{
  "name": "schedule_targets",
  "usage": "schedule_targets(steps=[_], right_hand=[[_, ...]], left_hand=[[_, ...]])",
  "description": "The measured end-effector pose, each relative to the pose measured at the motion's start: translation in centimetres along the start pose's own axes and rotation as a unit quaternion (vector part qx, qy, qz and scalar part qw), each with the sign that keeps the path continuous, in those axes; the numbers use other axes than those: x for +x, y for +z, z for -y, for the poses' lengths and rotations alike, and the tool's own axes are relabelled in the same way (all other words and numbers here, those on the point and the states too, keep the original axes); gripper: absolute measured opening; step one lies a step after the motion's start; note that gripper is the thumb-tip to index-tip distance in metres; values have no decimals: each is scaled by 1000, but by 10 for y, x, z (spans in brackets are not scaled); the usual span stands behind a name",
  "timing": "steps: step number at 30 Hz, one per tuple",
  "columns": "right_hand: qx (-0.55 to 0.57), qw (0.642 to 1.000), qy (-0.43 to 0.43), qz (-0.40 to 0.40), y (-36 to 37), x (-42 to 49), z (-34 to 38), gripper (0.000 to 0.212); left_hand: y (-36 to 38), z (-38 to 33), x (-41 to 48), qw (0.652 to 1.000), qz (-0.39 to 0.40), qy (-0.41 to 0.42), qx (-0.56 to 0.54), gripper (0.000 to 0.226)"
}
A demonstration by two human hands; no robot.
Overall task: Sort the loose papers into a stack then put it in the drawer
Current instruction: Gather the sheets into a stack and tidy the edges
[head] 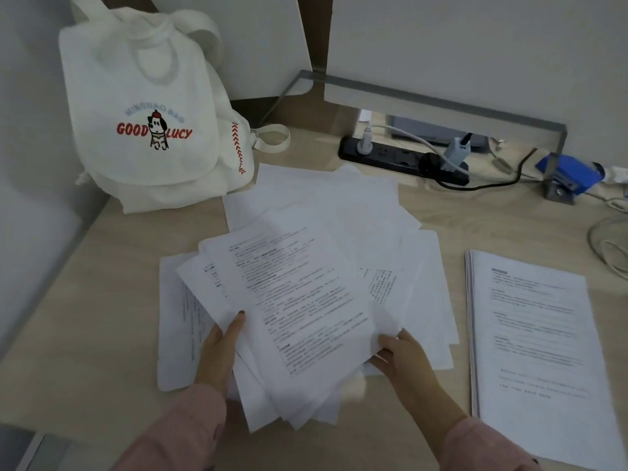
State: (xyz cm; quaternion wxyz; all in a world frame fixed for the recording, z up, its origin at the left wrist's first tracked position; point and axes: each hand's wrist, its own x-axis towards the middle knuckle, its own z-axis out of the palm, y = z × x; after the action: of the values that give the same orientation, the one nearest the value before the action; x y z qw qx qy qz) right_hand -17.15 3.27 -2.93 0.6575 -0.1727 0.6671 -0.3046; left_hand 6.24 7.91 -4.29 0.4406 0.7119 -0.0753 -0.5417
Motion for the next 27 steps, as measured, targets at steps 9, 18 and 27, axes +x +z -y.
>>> schedule_targets(steps=[9, 18, 27], right_hand=[[-147, 987, -61, -33, 1, 0, 3, 27], [-261, 960, -95, -31, 23, 36, 41, 43], [-278, 958, -59, 34, 50, 34, 25, 11]], left_hand=[[-3, -2, 1, 998, -19, 37, 51, 43], [-30, -9, 8, 992, -51, 72, 90, 45], [-49, -2, 12, 994, -63, 35, 83, 43]])
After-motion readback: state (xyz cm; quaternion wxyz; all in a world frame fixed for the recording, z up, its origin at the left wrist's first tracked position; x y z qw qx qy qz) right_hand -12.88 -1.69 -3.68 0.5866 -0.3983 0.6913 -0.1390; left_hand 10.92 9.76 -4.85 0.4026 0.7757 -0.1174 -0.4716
